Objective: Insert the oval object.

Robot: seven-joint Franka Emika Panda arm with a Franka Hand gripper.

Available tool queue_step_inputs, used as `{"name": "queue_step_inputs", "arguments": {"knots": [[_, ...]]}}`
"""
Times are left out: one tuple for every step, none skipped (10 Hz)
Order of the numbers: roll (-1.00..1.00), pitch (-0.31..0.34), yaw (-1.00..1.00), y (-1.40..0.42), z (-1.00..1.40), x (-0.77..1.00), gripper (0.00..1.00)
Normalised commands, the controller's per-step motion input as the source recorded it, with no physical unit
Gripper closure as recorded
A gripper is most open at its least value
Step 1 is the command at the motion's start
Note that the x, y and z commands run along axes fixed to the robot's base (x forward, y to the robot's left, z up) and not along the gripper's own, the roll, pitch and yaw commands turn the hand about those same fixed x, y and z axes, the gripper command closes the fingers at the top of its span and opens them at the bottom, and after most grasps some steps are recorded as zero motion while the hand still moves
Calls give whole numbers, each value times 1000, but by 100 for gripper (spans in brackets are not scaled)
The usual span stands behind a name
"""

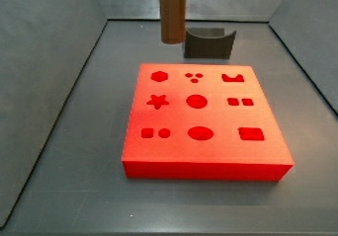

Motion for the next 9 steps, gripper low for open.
{"name": "queue_step_inputs", "arguments": {"knots": [[0,0,-163,-57,-231,114,100],[0,0,-460,-291,-343,400,100],[-24,0,-569,-297,-286,437,100],[-60,0,-474,-303,-220,529,100],[0,0,-366,-414,-126,603,100],[21,29,-254,-460,-89,637,100],[40,33,-209,-483,-86,669,100],[13,20,-149,-534,-151,574,100],[20,17,-57,-563,-149,517,100]]}}
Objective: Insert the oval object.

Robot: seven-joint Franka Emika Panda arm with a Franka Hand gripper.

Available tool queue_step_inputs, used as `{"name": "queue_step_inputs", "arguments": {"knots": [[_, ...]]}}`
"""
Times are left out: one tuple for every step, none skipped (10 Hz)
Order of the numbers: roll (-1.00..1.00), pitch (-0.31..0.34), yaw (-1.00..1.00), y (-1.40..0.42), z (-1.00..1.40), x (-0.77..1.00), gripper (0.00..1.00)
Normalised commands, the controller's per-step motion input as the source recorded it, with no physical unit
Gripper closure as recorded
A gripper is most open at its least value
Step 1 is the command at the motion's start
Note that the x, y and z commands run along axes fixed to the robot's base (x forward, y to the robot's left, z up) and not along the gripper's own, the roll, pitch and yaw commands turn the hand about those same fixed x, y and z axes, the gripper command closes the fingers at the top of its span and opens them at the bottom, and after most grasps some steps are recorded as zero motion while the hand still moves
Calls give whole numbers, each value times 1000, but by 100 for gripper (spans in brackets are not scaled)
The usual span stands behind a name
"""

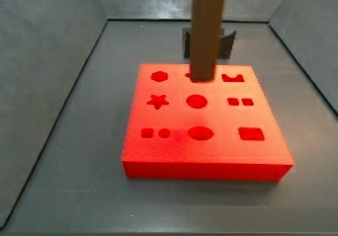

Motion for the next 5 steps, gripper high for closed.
{"name": "queue_step_inputs", "arguments": {"knots": [[96,44,0,-597,-163,431,100],[169,84,3,-631,-183,423,100],[269,123,77,-606,-189,349,100],[286,153,51,-437,-66,337,100],[349,160,26,-263,0,149,100]]}}
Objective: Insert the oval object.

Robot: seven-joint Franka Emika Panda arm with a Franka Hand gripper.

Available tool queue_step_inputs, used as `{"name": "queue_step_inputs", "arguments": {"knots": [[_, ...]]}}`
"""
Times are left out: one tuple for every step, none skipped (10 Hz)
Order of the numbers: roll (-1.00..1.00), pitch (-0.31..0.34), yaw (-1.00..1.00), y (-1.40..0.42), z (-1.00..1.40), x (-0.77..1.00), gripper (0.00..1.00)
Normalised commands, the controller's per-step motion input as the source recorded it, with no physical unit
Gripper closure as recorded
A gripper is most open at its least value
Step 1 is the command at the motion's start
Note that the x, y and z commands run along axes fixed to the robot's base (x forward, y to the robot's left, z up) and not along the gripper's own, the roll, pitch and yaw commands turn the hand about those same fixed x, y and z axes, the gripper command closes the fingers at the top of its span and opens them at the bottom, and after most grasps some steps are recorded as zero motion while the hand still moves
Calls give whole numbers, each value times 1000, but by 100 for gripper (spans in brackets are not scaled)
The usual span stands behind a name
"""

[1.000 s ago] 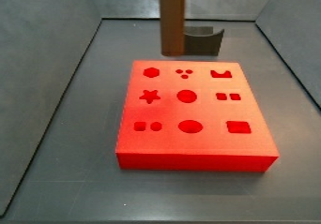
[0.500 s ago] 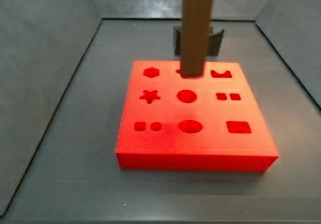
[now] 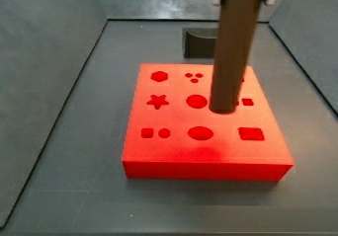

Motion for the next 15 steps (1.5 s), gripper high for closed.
{"name": "queue_step_inputs", "arguments": {"knots": [[220,86,6,-143,0,14,100],[0,19,0,0,-69,0,100],[321,210,183,-166,-129,283,100],[339,236,349,-120,-100,349,100],[117,71,14,-74,-60,97,100],[39,0,37,0,0,0,100],[10,0,0,0,-6,0,100],[181,10,114,0,-251,0,100],[227,11,320,0,-320,0,100],[64,0,289,0,-283,0,100],[0,-9,51,0,-209,0,100],[0,-27,0,0,-183,0,100],[4,-9,0,0,-289,-40,100],[10,0,0,0,-291,-257,100],[51,0,-17,-3,-151,-300,100]]}}
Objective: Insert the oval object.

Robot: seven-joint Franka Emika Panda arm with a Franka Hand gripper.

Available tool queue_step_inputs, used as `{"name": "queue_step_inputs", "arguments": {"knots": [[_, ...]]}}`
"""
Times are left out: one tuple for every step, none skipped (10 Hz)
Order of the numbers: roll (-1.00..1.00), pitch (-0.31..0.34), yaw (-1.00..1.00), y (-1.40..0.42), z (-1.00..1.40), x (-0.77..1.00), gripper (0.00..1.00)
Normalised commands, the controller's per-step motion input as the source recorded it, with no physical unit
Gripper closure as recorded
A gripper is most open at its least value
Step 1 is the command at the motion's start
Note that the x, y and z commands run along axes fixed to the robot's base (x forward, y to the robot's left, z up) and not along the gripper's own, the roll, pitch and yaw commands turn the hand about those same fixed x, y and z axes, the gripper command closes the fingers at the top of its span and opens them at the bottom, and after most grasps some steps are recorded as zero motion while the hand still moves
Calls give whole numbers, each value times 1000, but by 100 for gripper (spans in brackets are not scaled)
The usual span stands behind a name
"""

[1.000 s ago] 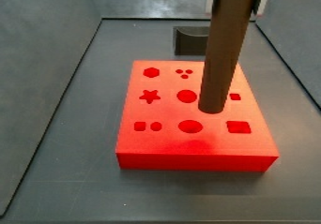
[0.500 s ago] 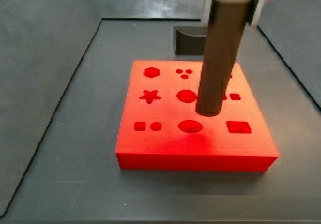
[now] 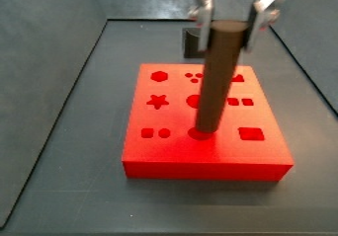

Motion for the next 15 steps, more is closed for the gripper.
{"name": "queue_step_inputs", "arguments": {"knots": [[9,0,0,0,-111,-169,100],[-17,-4,0,0,-31,0,100],[-14,-4,0,-151,-86,183,100],[0,0,0,-74,-123,194,100],[0,0,0,-46,-103,143,100],[0,0,0,0,-126,0,100],[44,0,0,0,-66,-20,100],[17,0,-91,31,-69,-203,100],[0,0,-71,0,-37,-154,100],[0,0,0,0,-40,-31,100],[0,0,0,0,-49,0,100],[0,0,0,0,-3,63,100],[0,0,-40,0,-360,60,100],[-16,-43,0,0,-611,77,100],[-49,-67,0,0,-646,60,100]]}}
